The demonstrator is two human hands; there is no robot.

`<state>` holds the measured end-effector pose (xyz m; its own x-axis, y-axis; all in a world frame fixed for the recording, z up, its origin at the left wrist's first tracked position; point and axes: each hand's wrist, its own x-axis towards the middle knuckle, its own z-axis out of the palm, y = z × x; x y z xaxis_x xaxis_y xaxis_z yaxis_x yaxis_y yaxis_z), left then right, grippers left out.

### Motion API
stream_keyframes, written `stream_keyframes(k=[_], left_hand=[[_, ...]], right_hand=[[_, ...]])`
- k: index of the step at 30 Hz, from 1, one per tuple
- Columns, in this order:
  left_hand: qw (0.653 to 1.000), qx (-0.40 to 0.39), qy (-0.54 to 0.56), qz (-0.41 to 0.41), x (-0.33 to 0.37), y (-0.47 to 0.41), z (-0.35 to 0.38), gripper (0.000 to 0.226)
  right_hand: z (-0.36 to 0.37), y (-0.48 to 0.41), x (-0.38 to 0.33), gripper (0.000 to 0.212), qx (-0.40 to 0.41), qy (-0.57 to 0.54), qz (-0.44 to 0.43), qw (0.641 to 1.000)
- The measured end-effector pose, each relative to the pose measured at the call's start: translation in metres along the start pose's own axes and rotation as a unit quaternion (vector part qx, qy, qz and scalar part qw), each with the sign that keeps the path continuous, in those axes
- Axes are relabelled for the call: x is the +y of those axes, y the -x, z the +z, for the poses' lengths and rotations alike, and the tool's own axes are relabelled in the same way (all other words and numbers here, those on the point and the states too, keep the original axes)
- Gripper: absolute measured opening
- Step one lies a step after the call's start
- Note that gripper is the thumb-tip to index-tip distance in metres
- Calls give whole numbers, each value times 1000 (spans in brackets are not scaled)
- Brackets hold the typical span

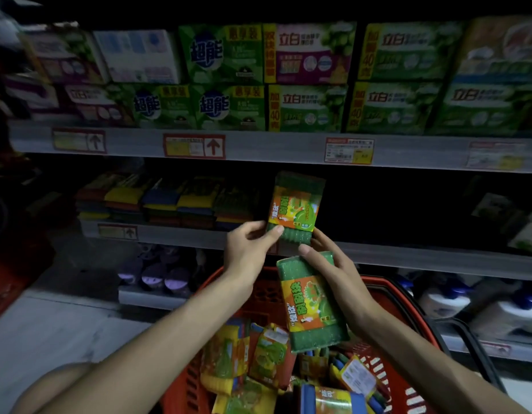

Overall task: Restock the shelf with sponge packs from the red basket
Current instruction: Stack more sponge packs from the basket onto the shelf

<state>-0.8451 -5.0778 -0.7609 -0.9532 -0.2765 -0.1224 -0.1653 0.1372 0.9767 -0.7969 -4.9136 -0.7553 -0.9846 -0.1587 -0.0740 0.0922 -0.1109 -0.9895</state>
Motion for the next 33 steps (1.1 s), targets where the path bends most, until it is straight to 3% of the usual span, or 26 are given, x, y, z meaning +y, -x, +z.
stream_keyframes(k=[2, 6, 11, 14, 16, 20, 27, 33], left_hand=[[1000, -9, -10, 8, 6, -7, -1, 53], [998, -62, -13, 3, 2, -17, -7, 60], [996, -86, -31, -15, -6, -20, -10, 69], [995, -96, -26, -13, -8, -21, -8, 69], [996, -89, -12, -15, -11, -22, -8, 69], [997, -70, 12, -20, -14, -27, -9, 62], [998, -38, 38, -39, -20, -31, -3, 69], [999, -37, 28, -27, -13, -27, -6, 53]], right_hand=[[5, -7, 2, 63, 15, 1, -2, 1000], [15, -19, 11, 53, 31, 37, -23, 999], [13, -31, 21, 81, 38, 67, -12, 997], [13, -37, 22, 87, 35, 68, -8, 997], [16, -40, 22, 79, 29, 63, -1, 998], [21, -46, 19, 34, 32, 36, 15, 999], [18, -52, 19, 29, 39, 19, 25, 999], [15, -54, 16, 76, 25, 67, 33, 997]])
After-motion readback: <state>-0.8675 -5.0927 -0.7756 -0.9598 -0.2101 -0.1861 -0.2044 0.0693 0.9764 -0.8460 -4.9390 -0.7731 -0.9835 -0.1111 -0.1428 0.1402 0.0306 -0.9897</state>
